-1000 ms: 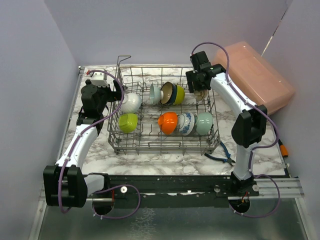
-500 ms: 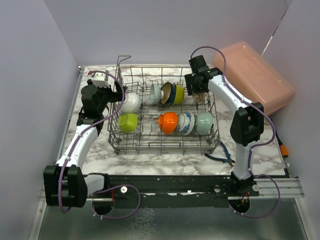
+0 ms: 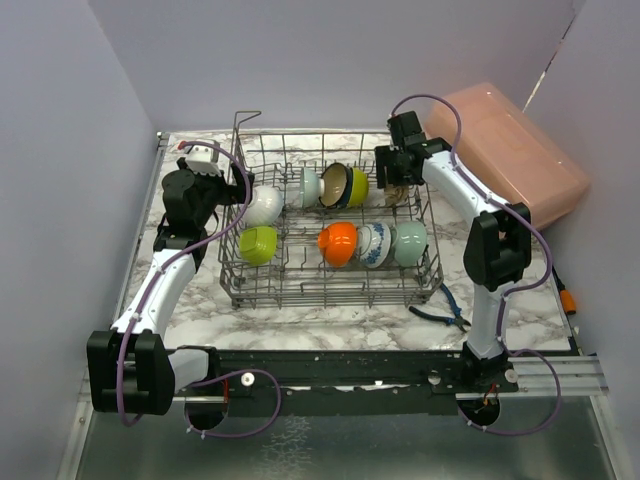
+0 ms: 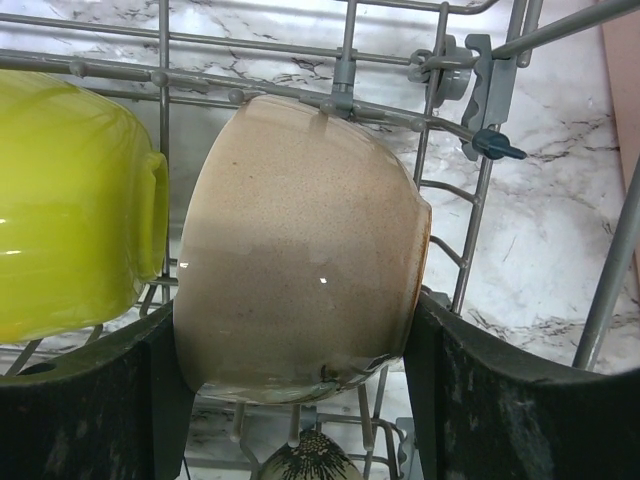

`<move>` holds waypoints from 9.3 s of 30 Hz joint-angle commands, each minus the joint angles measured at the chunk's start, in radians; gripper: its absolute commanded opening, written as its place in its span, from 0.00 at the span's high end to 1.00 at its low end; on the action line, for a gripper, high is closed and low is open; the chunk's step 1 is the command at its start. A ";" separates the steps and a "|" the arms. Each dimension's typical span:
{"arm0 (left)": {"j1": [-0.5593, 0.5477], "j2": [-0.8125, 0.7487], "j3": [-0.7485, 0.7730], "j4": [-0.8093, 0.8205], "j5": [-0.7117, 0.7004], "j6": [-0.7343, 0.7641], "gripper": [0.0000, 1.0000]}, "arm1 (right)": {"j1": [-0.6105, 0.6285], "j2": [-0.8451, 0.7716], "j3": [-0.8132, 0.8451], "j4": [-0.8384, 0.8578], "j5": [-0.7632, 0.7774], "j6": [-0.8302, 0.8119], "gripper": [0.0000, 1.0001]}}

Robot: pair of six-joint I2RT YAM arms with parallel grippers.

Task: Load the bowls into the dish rack
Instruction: Place the bowl in the dish rack, then adjust the bowl in the dish rack.

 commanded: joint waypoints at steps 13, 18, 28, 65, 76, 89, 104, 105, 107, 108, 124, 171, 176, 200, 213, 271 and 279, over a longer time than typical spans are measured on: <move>-0.014 -0.007 0.052 0.037 0.161 -0.060 0.01 | -0.055 0.064 -0.066 0.060 -0.017 0.004 0.74; -0.022 -0.013 0.060 0.035 0.167 -0.064 0.01 | -0.054 0.043 -0.052 0.028 0.013 0.018 0.40; -0.039 -0.013 0.070 0.033 0.167 -0.063 0.01 | -0.054 -0.034 -0.035 -0.001 0.056 0.033 0.14; -0.275 0.057 0.193 -0.080 0.073 0.010 0.01 | -0.021 -0.114 0.075 -0.120 -0.076 0.037 0.21; -0.397 0.100 0.215 -0.091 0.036 0.013 0.01 | -0.015 -0.048 0.035 -0.117 0.009 0.029 0.25; -0.436 0.094 0.214 -0.090 0.011 0.012 0.01 | -0.015 0.055 0.082 -0.095 0.007 0.031 0.30; -0.442 0.156 0.265 -0.134 -0.007 -0.038 0.04 | 0.044 -0.001 0.080 -0.059 -0.139 -0.034 0.37; -0.442 0.160 0.267 -0.136 -0.008 -0.037 0.04 | 0.047 -0.005 0.080 -0.057 -0.143 -0.034 0.37; -0.443 0.166 0.268 -0.138 -0.006 -0.037 0.05 | 0.054 -0.017 0.077 -0.049 -0.150 -0.039 0.36; -0.443 0.167 0.268 -0.140 -0.005 -0.038 0.04 | 0.058 -0.025 0.072 -0.044 -0.153 -0.042 0.35; -0.443 0.201 0.284 -0.162 -0.020 -0.043 0.05 | 0.070 -0.003 0.052 -0.003 -0.234 -0.056 0.36; -0.443 0.216 0.308 -0.167 0.020 -0.058 0.06 | 0.049 -0.098 0.054 0.013 -0.286 0.016 0.29; -0.454 0.276 0.393 -0.217 0.040 -0.071 0.14 | 0.008 -0.127 0.032 0.032 -0.374 0.047 0.29; -0.563 0.817 0.906 -0.625 -0.134 -0.046 0.62 | -0.124 -0.290 -0.109 0.079 -0.481 0.078 0.32; -0.563 0.912 0.950 -0.638 -0.169 0.018 0.82 | -0.125 -0.282 -0.083 0.068 -0.503 0.070 0.32; -0.312 0.599 0.410 0.124 0.413 -0.520 1.00 | -0.032 -0.098 -0.102 0.230 -0.791 0.227 0.40; -0.294 0.575 0.411 0.000 0.337 -0.487 0.80 | 0.006 -0.037 -0.017 0.197 -0.738 0.215 0.41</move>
